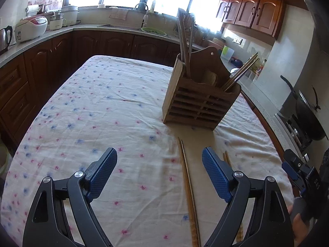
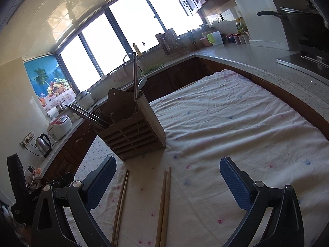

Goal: Organize utensils
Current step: 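Move both tools back to the cloth and grasp a chopstick with each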

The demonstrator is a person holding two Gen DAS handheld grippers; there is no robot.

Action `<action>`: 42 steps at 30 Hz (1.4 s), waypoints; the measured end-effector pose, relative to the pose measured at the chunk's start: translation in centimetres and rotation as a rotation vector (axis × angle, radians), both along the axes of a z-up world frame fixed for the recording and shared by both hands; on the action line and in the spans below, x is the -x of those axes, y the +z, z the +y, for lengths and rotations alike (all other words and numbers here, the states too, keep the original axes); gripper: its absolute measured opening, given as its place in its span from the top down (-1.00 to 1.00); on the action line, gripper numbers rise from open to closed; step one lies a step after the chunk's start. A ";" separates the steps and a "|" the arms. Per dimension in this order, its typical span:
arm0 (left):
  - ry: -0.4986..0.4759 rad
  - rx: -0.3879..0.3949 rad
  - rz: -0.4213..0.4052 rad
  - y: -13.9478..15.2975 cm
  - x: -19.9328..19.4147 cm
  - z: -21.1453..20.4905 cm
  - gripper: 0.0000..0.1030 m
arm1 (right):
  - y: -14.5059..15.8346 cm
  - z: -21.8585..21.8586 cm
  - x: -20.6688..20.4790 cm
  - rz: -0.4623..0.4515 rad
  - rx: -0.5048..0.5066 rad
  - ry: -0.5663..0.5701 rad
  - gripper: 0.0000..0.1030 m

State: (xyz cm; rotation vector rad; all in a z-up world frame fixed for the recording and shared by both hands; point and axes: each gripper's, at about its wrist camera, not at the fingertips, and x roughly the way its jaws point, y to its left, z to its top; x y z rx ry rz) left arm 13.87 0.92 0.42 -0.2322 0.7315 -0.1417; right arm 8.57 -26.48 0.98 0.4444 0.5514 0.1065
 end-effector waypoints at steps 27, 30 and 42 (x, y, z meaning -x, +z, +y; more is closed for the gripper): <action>-0.083 -0.154 0.188 -5.0 -5.5 -4.4 -0.48 | -6.9 5.3 -4.6 0.306 0.248 0.185 0.54; -0.101 -0.176 0.201 -5.7 -6.3 -5.2 -0.37 | -7.0 5.1 -4.7 0.308 0.246 0.190 0.63; -0.140 -0.277 0.188 -6.9 -7.5 -7.0 0.10 | -6.8 4.9 -5.6 0.316 0.254 0.177 0.63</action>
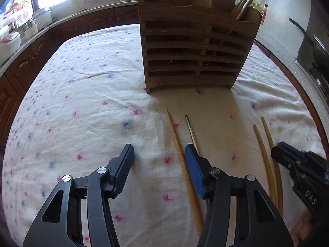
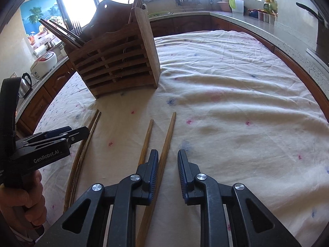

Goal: Organize utensils
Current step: 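Move both tools back to the cloth and grasp a chopstick with each, then lift a wooden chopstick with the left tool while the right tool lifts another chopstick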

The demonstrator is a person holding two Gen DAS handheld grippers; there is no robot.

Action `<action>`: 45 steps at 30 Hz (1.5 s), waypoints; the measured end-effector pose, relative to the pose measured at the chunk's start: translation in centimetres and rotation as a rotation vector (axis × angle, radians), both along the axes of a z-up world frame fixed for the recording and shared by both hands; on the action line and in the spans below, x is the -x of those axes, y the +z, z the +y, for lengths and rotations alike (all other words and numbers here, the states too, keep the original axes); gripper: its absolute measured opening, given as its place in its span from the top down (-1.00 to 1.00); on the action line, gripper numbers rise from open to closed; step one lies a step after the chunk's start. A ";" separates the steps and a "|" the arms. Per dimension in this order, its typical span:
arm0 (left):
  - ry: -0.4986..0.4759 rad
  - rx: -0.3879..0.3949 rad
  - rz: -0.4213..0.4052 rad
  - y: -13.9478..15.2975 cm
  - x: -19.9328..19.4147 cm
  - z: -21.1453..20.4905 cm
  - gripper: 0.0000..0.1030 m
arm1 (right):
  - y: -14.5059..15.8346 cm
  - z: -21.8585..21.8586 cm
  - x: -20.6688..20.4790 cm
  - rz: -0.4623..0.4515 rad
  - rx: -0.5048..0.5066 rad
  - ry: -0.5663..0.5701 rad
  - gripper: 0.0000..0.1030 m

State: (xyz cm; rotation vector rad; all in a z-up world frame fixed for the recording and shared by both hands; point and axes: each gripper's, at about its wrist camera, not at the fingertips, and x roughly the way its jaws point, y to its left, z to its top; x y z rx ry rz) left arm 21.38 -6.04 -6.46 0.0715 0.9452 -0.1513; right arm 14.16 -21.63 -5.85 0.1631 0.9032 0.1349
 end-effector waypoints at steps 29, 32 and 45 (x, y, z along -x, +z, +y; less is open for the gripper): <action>-0.050 0.046 0.032 0.3 0.0 -0.7 0.85 | -0.2 0.6 -3.7 -0.007 0.047 0.010 0.84; -0.045 0.098 0.033 0.8 0.6 0.4 0.90 | -0.1 0.1 -3.2 -0.005 0.008 0.007 0.87; -0.049 0.308 -0.091 8.0 5.1 5.0 0.90 | 6.4 -0.1 1.8 -0.168 -0.137 0.051 0.89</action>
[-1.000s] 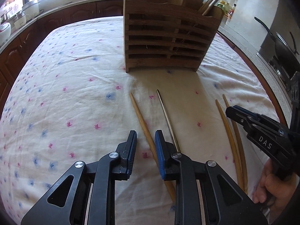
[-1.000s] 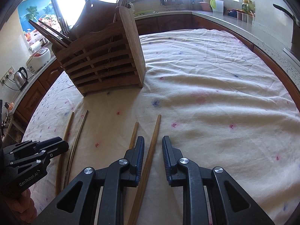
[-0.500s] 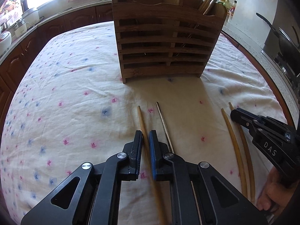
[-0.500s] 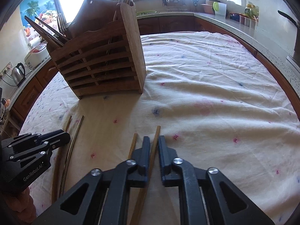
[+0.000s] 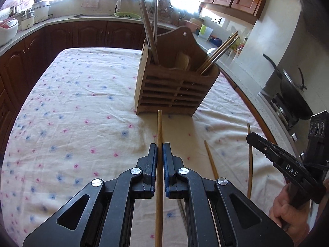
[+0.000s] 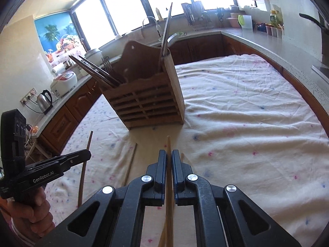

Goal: Organize utensils
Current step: 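Lift a wooden chopstick with the left tool while the right tool lifts another chopstick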

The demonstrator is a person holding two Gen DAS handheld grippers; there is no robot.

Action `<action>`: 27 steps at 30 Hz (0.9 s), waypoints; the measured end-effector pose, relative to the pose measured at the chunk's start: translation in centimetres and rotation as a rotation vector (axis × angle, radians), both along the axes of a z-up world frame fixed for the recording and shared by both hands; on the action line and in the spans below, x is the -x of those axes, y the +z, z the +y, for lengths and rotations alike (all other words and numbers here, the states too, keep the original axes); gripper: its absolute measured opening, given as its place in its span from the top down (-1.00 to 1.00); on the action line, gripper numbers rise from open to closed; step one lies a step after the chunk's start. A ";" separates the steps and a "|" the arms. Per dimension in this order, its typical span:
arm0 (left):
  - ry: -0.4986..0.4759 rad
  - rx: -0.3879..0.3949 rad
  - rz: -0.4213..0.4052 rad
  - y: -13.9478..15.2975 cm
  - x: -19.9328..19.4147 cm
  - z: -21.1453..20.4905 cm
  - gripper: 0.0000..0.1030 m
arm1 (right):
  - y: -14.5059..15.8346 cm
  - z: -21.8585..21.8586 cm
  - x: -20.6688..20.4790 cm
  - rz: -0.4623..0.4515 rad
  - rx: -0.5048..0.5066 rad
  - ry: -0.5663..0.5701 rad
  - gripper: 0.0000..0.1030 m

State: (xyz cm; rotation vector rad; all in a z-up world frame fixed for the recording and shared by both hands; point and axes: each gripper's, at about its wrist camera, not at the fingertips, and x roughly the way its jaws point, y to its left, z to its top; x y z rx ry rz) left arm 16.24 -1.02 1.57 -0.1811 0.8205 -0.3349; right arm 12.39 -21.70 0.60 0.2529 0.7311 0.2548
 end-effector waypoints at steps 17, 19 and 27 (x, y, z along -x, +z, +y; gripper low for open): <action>-0.003 0.083 -0.183 7.5 3.7 2.0 0.90 | 10.4 -1.3 4.1 -0.275 -0.057 -0.012 0.89; 0.006 0.085 -0.188 7.6 3.8 2.2 0.90 | 10.8 -1.4 4.1 -0.289 -0.053 -0.018 0.89; 0.020 0.088 -0.200 8.0 3.9 2.6 0.90 | 10.4 -1.8 3.7 -0.283 -0.057 -0.026 0.89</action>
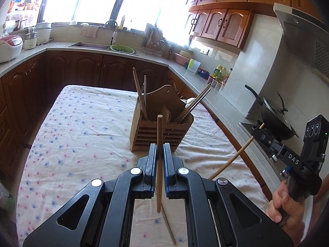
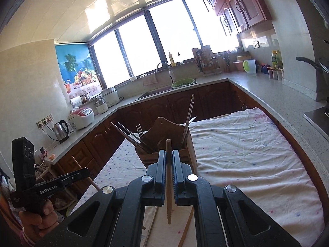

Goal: Organize utensils
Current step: 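Lift a wooden chopstick with the left tool while the right tool lifts another chopstick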

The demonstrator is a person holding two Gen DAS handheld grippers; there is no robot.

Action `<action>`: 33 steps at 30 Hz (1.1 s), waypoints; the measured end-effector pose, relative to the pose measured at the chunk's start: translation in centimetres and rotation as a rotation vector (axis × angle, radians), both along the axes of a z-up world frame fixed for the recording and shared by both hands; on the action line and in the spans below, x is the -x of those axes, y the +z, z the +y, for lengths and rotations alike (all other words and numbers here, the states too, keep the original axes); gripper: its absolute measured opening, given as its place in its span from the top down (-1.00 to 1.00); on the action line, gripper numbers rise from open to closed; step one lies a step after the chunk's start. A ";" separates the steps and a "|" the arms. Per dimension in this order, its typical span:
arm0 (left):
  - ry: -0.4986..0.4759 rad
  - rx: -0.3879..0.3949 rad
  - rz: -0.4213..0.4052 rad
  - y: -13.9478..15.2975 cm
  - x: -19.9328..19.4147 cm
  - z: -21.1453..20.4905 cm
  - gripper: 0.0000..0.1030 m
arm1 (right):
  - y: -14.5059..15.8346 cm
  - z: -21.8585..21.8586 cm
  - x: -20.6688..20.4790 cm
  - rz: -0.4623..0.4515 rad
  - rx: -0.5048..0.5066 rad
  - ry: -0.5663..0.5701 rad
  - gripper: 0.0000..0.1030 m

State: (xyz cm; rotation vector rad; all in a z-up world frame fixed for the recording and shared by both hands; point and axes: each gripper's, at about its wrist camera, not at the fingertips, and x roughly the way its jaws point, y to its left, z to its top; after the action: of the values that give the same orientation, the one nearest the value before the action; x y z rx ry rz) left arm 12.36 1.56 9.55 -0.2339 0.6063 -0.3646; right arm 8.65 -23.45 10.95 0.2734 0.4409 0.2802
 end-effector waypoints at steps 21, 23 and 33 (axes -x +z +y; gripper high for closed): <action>0.027 0.005 -0.116 4.3 -2.3 -0.4 0.90 | 2.0 -0.6 -2.0 -0.051 -0.016 -0.011 0.89; 0.032 0.000 -0.141 5.3 -3.0 -0.6 0.90 | 2.8 -0.7 -2.4 -0.071 -0.018 -0.015 0.89; 0.094 0.006 -0.263 9.9 -7.1 -1.0 0.90 | 7.3 -1.1 -5.8 -0.204 -0.024 -0.072 0.89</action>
State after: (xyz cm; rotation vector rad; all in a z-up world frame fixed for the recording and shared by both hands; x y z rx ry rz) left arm 19.49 0.55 19.43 -0.2145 0.3339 -0.3005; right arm 14.48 -24.57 18.30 0.2800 0.2263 0.2403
